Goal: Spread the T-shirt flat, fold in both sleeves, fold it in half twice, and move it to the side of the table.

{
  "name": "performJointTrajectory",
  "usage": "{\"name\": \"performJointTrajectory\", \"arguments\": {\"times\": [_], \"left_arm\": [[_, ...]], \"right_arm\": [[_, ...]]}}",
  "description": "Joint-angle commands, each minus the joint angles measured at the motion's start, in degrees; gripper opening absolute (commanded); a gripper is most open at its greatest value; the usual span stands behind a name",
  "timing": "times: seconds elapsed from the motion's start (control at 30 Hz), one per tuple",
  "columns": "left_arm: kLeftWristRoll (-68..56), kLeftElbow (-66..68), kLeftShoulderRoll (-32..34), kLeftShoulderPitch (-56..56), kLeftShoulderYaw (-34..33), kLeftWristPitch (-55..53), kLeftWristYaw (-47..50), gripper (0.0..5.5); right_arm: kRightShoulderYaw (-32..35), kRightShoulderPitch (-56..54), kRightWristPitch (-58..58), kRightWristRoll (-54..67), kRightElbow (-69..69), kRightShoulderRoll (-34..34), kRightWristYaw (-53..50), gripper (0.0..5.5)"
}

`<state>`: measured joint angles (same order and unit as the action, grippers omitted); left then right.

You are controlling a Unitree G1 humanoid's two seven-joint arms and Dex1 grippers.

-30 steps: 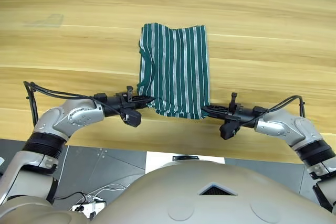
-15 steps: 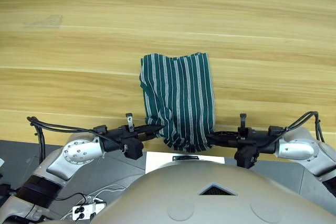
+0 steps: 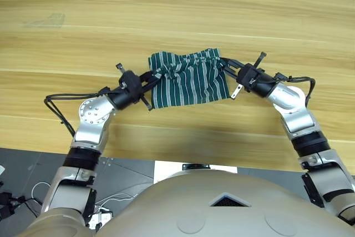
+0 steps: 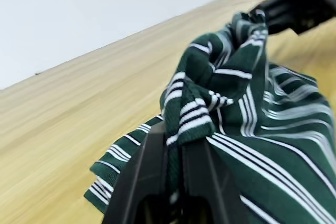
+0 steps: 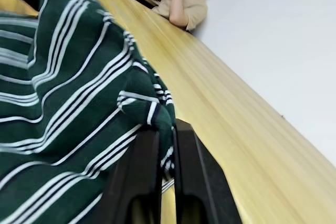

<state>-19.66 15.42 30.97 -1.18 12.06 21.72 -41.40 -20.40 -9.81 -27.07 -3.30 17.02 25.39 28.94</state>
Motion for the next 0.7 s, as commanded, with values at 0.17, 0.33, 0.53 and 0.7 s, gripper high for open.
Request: {"name": "performJointTrajectory", "arguments": {"times": [0.17,0.33,0.53,0.7], "left_arm": [[5.57,15.41,-6.73,-11.48,-4.68,-8.68,6.49,1.11],[8.19,21.02,-7.6,-13.5,-7.76,-10.9,10.58,1.91],[8.21,22.59,-6.53,-14.52,-13.22,-11.87,13.57,2.71],[6.84,19.22,-5.92,-11.32,-19.58,-10.98,16.37,3.06]], "right_arm": [[0.71,-6.42,-1.17,-6.98,12.44,-6.58,-6.4,1.74],[2.47,-9.85,-0.35,-8.76,17.36,-9.28,-11.17,2.63],[5.24,-13.11,1.84,-10.18,24.15,-10.98,-17.84,3.54],[9.04,-13.06,5.09,-9.54,25.74,-10.99,-23.79,4.48]]}}
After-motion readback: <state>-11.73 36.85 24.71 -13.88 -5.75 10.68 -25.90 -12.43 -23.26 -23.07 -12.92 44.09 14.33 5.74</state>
